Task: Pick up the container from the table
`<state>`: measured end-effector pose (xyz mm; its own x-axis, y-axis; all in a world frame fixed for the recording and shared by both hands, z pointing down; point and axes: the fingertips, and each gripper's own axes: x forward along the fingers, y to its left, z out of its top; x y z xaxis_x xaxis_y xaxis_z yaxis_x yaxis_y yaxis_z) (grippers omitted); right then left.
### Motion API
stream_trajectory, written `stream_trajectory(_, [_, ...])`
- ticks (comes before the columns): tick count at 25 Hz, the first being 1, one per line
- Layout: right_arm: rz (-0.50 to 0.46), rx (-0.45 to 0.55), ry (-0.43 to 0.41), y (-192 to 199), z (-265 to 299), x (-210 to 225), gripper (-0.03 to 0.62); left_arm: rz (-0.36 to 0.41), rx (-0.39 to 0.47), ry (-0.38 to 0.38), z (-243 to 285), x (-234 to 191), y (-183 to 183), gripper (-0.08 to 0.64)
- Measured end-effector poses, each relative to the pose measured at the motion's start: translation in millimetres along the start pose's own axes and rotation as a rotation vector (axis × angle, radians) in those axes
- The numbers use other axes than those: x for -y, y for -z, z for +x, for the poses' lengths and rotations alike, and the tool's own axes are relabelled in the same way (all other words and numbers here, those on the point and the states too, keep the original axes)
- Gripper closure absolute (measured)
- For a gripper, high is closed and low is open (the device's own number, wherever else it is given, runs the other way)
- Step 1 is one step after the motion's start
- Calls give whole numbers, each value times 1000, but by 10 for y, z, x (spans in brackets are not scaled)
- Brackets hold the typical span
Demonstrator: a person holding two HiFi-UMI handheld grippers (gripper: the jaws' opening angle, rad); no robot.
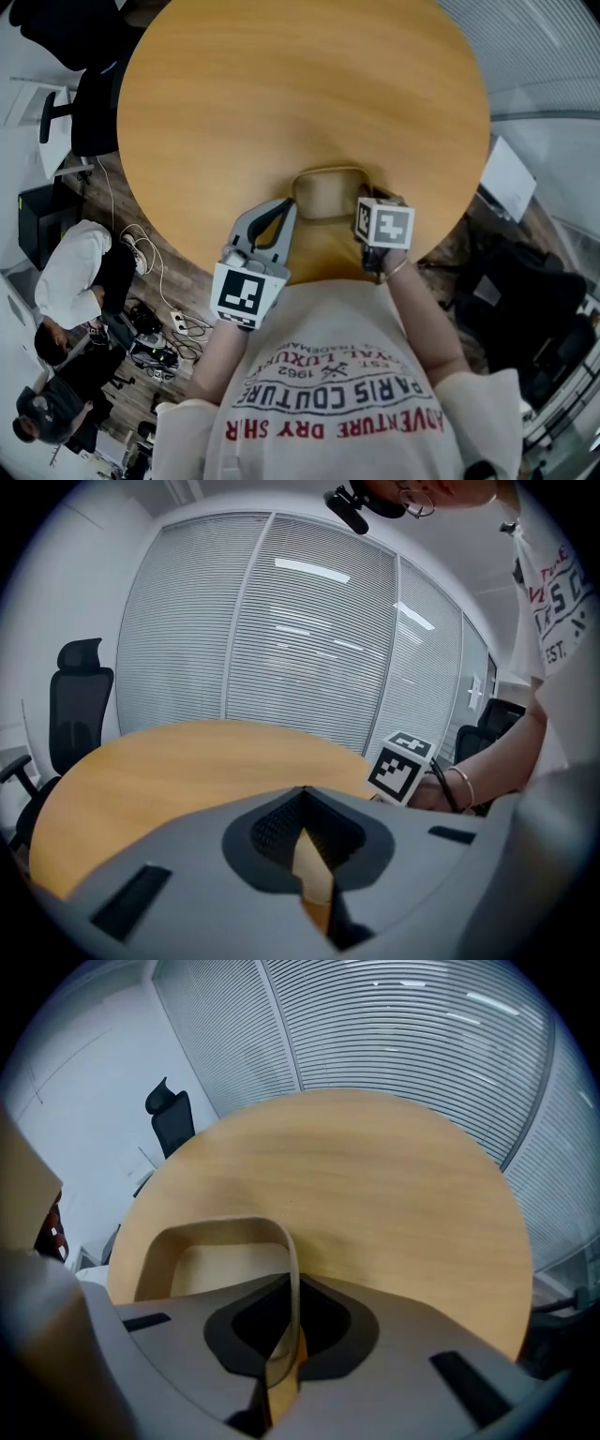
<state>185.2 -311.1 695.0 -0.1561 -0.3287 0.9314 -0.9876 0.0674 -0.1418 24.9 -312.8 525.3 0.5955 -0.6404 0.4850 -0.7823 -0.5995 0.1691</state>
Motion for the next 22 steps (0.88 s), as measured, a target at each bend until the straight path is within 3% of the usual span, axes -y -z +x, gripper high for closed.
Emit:
stream_trajectory(12, [9, 147, -46, -375, -363, -182, 589, -34, 39, -62, -214, -244, -2, 560])
stream_trajectory(17, [-13, 282, -90, -712, -735, -330, 589, -70, 99, -114, -360, -357, -100, 560])
stream_trajectory(22, [-73, 466, -110, -1049, -1258, -467, 589, -56, 162, -153, -507, -412, -306, 560])
